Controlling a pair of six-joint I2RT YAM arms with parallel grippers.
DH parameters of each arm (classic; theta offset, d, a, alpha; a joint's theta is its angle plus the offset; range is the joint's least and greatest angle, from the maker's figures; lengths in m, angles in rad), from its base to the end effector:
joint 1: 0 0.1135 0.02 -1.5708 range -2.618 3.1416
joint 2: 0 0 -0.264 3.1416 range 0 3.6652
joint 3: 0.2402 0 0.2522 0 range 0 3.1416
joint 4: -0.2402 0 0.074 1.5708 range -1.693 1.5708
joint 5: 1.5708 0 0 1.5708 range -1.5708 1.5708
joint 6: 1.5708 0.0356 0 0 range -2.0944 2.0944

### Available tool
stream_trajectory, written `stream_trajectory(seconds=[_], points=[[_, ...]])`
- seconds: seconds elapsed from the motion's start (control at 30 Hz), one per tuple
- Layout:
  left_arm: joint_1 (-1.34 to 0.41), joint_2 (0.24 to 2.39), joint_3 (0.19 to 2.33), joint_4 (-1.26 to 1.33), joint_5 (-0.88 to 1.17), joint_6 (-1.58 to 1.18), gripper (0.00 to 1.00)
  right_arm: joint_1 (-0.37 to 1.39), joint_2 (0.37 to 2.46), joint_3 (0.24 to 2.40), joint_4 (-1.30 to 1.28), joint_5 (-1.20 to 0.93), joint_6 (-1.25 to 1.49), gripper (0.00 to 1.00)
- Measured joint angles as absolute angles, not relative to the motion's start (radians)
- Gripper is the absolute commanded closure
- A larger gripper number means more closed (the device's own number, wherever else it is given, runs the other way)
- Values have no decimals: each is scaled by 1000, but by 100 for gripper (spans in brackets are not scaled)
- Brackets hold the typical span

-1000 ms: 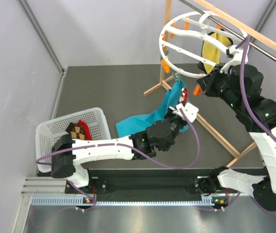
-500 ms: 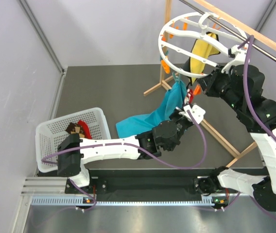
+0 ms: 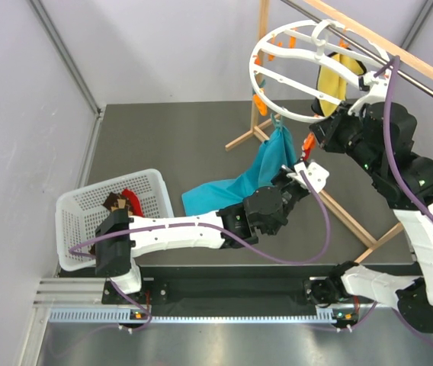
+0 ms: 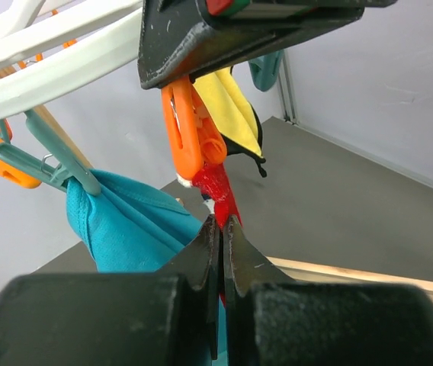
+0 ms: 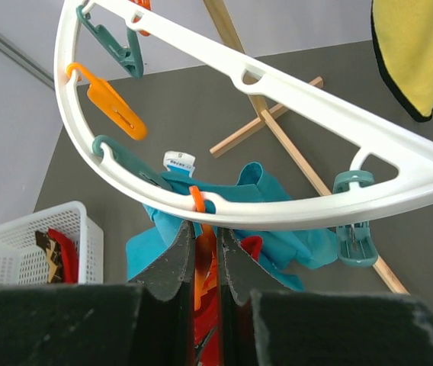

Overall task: Clip the socks to the hanger
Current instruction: Clamp the sock onto the hanger.

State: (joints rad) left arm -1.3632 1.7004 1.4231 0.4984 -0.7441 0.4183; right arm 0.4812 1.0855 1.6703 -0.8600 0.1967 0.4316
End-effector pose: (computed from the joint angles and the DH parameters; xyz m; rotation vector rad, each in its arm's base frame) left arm 0.1068 -0.3903 0.3879 0.5987 1.2816 -0.2813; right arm 0.1564 0.0738 0.5027 0.0927 1.8628 0.4556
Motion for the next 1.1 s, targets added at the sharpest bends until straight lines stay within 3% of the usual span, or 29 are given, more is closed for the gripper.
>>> stream_trajectory(seconds=[1.1], points=[[-1363, 1742, 1456, 553, -776, 459, 100, 481, 1051, 1629, -859, 268, 475, 100]])
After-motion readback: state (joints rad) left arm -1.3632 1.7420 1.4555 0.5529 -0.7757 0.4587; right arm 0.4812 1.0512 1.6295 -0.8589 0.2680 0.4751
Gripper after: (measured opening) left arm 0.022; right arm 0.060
